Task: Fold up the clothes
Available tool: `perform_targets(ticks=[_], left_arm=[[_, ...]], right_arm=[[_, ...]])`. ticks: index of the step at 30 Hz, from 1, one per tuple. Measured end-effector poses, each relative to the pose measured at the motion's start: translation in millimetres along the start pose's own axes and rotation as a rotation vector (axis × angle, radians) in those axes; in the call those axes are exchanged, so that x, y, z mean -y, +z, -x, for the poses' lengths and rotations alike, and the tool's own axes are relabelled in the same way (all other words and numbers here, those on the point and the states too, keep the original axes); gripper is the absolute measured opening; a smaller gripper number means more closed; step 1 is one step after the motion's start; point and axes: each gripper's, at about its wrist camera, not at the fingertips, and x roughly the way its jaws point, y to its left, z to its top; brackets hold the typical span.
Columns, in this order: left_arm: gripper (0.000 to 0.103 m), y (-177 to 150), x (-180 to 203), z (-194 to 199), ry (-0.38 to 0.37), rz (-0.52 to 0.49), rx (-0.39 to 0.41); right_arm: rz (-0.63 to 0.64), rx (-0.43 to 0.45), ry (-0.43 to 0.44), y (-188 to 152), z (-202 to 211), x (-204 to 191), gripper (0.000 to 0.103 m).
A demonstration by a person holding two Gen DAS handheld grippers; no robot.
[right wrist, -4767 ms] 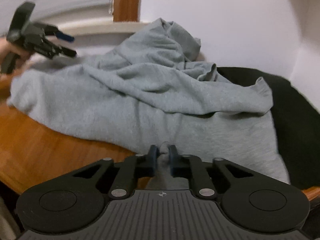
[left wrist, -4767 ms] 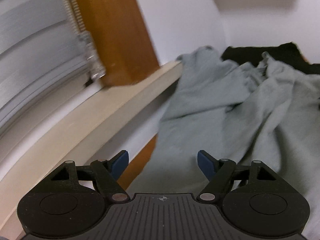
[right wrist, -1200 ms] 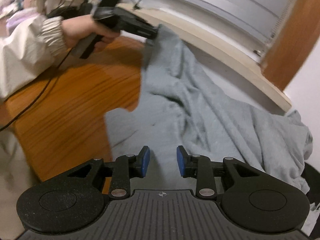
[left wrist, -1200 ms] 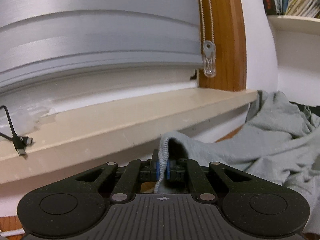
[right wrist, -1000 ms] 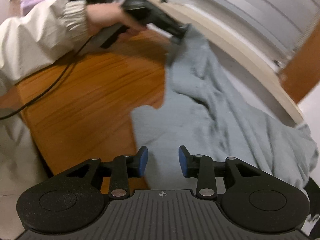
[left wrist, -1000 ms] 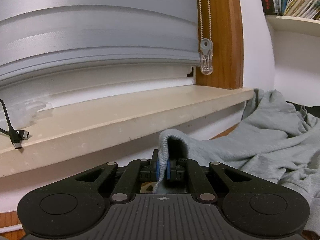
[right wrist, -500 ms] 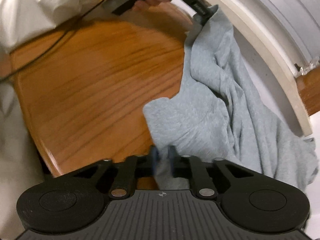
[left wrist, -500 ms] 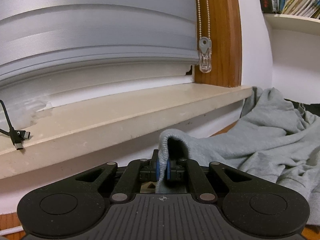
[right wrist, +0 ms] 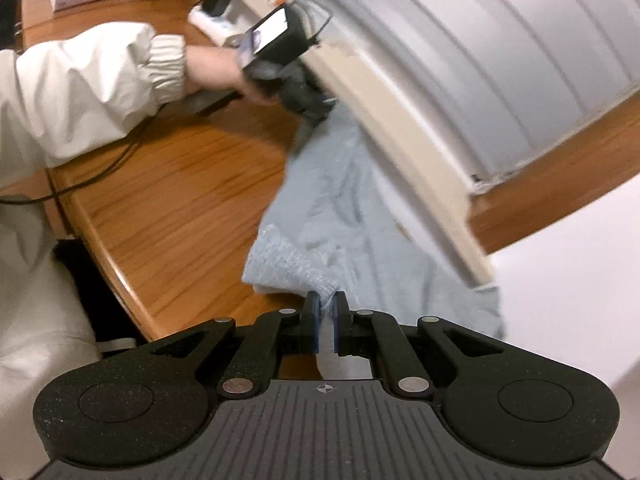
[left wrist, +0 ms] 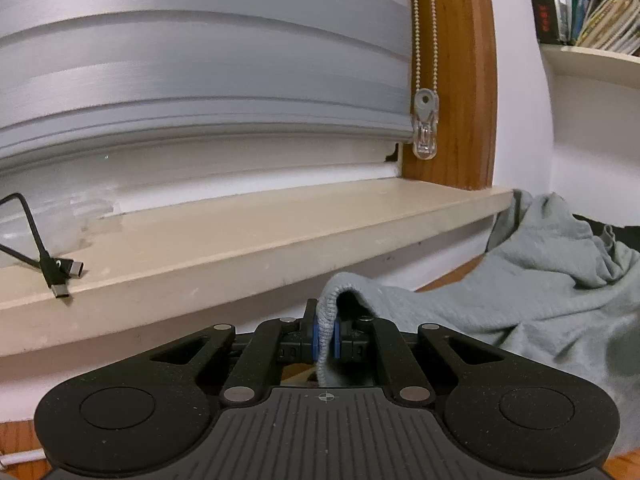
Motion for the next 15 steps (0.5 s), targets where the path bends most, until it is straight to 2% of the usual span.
perform_targets(ticks=[3, 4, 5, 6, 7, 8, 10, 15], left_arm=[[0.025, 0, 2, 3, -0.006, -0.014, -0.018], [0.033, -1, 3, 4, -0.009, -0.023, -0.022], [0.044, -1, 4, 6, -0.009, -0.034, -0.03], [0.052, -2, 5, 7, -0.007, -0.047, -0.044], [0.068, -2, 5, 8, -0.003, -0.063, -0.057], [0.077, -2, 6, 10, 0.005, -0.081, -0.064], [0.079, -2, 4, 17, -0.004, -0.082, -0.066], [0.086, 0, -4, 40, -0.098, -0.024, -0.038]], right_arm=[[-0.009, 0.003, -0.012, -1, 4, 5, 0.007], [-0.015, 0.006, -0.005, -1, 3, 7, 0.007], [-0.02, 0.009, 0.002, -1, 1, 9, 0.007], [-0.028, 0.016, 0.015, 0, 0, 11, 0.007], [-0.037, 0.025, 0.029, 1, -2, 13, 0.007], [-0.045, 0.033, 0.043, 2, -4, 14, 0.007], [-0.07, 0.05, 0.06, 4, -10, 19, 0.007], [-0.103, 0.062, 0.068, 3, -35, 30, 0.007]])
